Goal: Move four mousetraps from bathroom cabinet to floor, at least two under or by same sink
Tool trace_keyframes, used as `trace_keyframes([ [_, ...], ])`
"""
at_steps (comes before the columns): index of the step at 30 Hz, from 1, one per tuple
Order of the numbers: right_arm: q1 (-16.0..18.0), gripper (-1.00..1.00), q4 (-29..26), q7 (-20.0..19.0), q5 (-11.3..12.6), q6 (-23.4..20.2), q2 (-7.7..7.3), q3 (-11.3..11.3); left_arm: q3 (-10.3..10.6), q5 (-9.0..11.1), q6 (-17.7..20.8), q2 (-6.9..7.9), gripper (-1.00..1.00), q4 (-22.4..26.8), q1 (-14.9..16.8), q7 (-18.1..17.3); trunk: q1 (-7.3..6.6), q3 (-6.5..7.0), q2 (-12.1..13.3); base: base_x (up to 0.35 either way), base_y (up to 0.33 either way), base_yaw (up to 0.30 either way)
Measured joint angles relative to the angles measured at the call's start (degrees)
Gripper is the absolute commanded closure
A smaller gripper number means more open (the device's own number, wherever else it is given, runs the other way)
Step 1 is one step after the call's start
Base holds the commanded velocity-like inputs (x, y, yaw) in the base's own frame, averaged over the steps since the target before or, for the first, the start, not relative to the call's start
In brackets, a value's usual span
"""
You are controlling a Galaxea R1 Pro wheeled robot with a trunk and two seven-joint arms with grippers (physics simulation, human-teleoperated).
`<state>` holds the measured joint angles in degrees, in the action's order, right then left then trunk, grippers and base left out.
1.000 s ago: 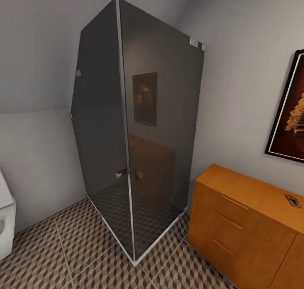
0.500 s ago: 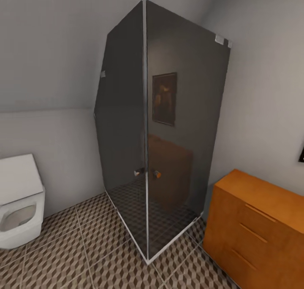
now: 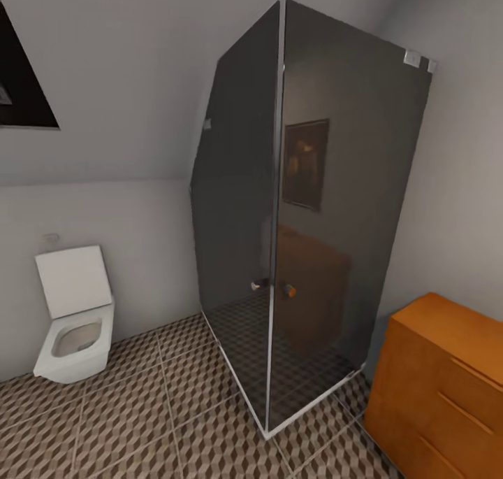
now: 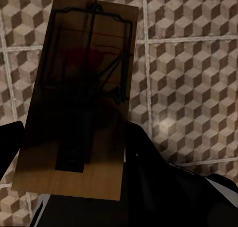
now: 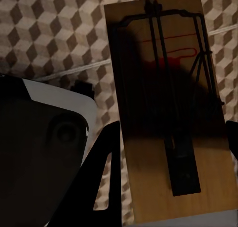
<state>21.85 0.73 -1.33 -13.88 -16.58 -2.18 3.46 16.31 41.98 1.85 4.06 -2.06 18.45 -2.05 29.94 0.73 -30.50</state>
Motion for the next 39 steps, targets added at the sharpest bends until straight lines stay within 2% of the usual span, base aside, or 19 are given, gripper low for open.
trace_keyframes([
  [39, -0.1, 1.00, 0.0, 0.0, -0.1, 0.0, 0.09, 0.1, 0.0, 0.0, 0.0, 0.00, 1.00, 0.0, 0.0, 0.0, 0.00, 1.97, 0.0, 0.000, 0.000, 0.243],
])
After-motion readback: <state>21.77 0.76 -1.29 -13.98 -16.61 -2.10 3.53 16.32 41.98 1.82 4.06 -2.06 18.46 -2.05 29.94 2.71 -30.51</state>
